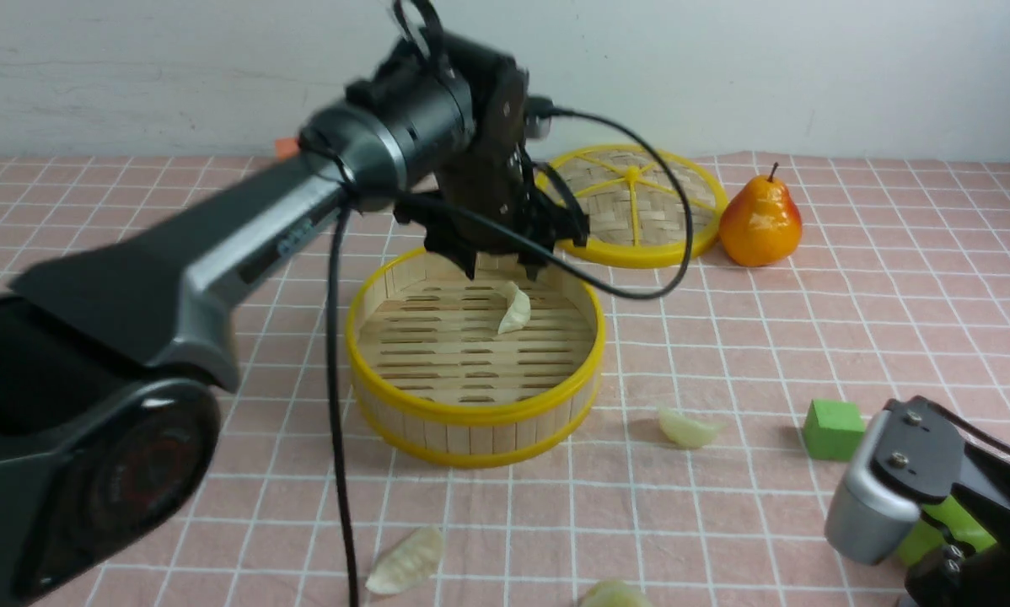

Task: Put the dumplings into the steamer on the table with the pink tablecloth.
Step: 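Reach for and grasp a dumpling on the table with the left gripper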

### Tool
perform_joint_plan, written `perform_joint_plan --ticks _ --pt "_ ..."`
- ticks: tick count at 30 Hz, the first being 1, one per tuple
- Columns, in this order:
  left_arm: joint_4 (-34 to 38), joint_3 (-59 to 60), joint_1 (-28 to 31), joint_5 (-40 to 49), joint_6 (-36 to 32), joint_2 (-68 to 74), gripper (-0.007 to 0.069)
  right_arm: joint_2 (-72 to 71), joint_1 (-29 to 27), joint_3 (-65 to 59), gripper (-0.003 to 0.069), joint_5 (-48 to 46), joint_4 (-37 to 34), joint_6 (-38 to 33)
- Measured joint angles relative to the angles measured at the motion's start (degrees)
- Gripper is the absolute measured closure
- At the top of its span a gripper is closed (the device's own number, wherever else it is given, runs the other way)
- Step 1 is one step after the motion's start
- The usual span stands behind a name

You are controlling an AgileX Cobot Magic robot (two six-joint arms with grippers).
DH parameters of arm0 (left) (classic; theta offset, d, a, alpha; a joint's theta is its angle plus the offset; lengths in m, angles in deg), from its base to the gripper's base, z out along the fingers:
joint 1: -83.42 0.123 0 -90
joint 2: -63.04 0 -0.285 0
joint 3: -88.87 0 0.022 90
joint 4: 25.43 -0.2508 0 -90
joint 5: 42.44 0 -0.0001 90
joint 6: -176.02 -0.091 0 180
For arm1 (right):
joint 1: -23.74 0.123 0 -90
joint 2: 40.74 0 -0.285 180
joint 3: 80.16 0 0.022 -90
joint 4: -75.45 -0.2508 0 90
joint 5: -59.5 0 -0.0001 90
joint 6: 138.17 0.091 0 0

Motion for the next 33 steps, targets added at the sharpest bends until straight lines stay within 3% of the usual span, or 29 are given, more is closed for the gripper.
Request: perform_joint_plan --ticks 7,20,23,25,33 --pt "2.91 3.53 -0.66 6.07 -5.72 -14.10 0.0158 0.00 0.00 0.00 0.0564 1.91 0.06 -0.22" --pt "3.61 45.60 -2.91 6.45 -9.12 -33.31 0.0158 0.00 0.00 0.00 0.0554 4.29 -1.13 -1.55" --pt "4.77 52.30 -2.91 4.63 -11.36 -33.36 0.0158 0.00 0.00 0.00 0.0551 4.70 -2.61 -1.75" --pt "6.48 56.97 -2.91 -1.48 -14.78 -33.36 0.0158 0.00 0.00 0.00 0.0548 5.41 -4.15 -1.89" --pt "9.61 59.85 -2.91 -11.31 -25.62 -28.95 0.0158 0.00 0.00 0.00 0.0543 6.38 -4.91 -1.93"
